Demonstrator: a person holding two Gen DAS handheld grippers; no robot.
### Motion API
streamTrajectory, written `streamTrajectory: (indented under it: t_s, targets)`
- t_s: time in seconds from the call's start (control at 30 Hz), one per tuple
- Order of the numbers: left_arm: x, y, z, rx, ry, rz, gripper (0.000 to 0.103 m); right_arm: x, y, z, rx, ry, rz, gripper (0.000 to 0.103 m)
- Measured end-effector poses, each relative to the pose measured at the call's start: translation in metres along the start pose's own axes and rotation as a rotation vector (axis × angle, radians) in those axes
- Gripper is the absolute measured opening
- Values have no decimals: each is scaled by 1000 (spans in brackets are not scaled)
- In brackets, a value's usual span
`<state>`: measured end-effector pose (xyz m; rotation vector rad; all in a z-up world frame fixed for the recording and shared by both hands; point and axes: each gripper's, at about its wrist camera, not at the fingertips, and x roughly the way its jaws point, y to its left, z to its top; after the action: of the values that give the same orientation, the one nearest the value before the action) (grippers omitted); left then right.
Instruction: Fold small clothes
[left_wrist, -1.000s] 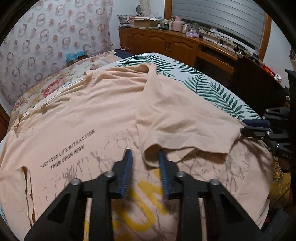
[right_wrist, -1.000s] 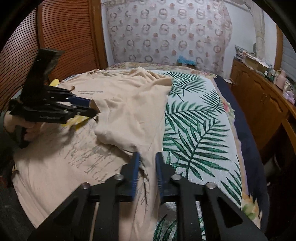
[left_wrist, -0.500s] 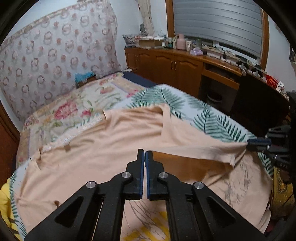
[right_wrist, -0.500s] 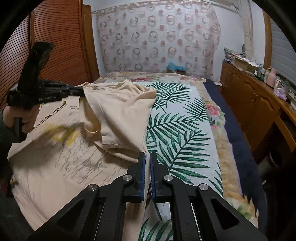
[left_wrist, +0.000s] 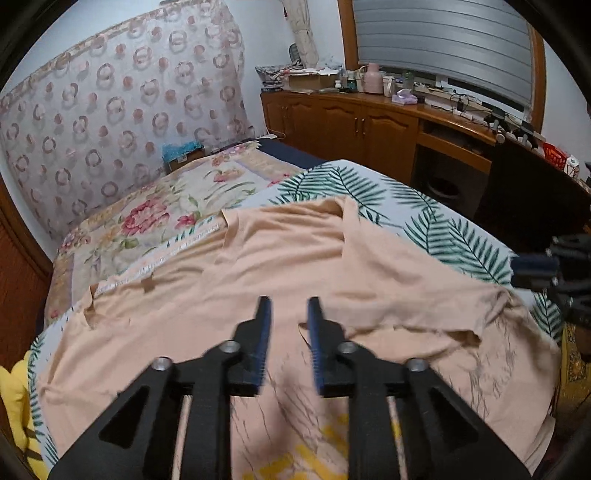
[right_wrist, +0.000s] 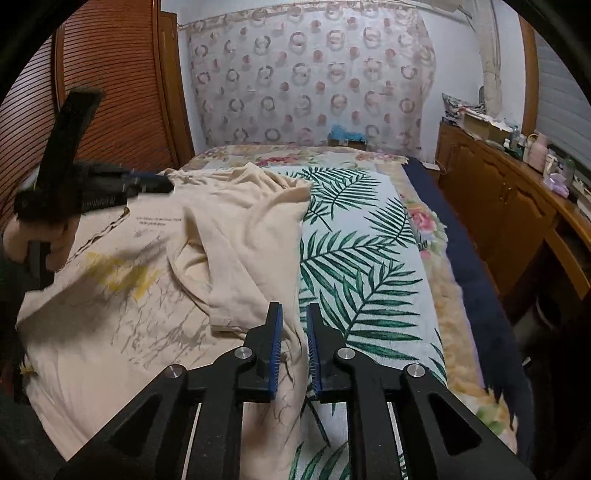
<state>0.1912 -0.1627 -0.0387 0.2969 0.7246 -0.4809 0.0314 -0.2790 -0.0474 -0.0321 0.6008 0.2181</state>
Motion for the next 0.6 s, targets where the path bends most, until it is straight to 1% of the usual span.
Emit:
streamTrajectory:
  t_s: [0.03, 0.1, 0.17, 0.33, 0.5, 0.6]
  targets:
    - [-3, -1, -5, -1, -1, -4, 32, 0, 0, 1, 1, -2, -5, 21]
    - [-7, -5, -12, -2, -4, -18, 39, 1, 0, 0, -3, -8, -2, 21]
    - [-13, -11, -19, 0, -10, -44, 39, 3, 2, -1, -8, -7, 3, 21]
    - [-21, -41, -27, 38, -6, -106, 39, 9, -2, -3, -12, 10, -24, 22]
    - [-22, -74, -30, 80, 8, -192, 39, 13, -14, -7, -13, 39, -47, 22]
    - [-17, -88, -30, 87, 29, -249, 29, 13, -23, -12, -4, 57, -60, 22]
